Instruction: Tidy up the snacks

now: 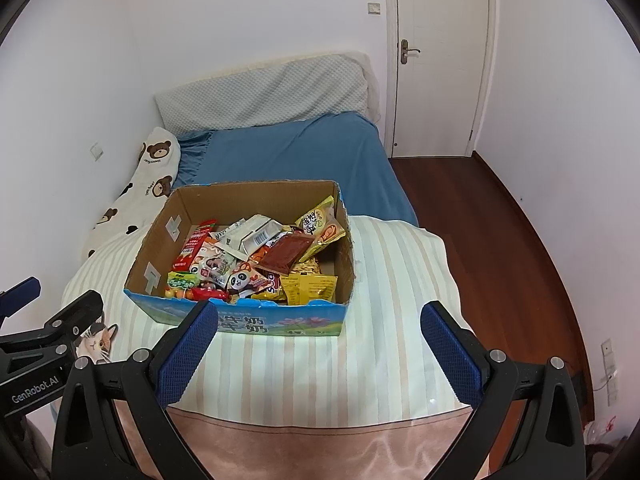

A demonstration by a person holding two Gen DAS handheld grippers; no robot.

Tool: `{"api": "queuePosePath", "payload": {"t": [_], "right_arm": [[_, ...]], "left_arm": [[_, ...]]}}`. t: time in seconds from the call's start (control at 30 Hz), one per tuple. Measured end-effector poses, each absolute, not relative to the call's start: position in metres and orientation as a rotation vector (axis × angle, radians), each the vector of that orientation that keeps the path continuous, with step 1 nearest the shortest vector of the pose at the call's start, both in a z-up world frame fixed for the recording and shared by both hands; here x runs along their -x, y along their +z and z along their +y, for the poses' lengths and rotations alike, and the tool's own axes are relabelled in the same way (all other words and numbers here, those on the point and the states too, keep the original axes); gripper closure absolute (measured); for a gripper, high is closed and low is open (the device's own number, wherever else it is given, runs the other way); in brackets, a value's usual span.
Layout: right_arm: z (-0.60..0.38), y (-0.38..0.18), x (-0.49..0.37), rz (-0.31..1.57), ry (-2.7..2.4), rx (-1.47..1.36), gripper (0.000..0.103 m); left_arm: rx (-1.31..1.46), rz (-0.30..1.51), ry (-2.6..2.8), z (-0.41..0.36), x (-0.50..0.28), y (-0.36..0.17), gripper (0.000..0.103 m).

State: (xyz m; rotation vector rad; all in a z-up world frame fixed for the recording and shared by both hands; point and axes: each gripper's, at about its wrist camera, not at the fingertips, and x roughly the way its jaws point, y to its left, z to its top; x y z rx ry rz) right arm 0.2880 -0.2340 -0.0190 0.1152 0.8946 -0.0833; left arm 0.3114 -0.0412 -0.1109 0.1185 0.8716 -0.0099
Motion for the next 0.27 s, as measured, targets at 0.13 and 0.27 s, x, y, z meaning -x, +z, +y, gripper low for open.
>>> {"api": "queuePosePath", "payload": {"t": [0.13, 0.27], "right_arm": [[-0.2333, -0.0186, -0.2881, 0.893, -0.082, -0.114, 0.000], [-0.2320, -0.0160, -0.2867, 0.888, -0.081, -0.109, 0.000]], "left_arm": [[-0.120, 0.866, -0.009, -0.0405, -0.3107, -0.1107, 0.000], [-0.117, 0.865, -0.013, -0.0396, -0.3097, -0.1106, 0.000]]}}
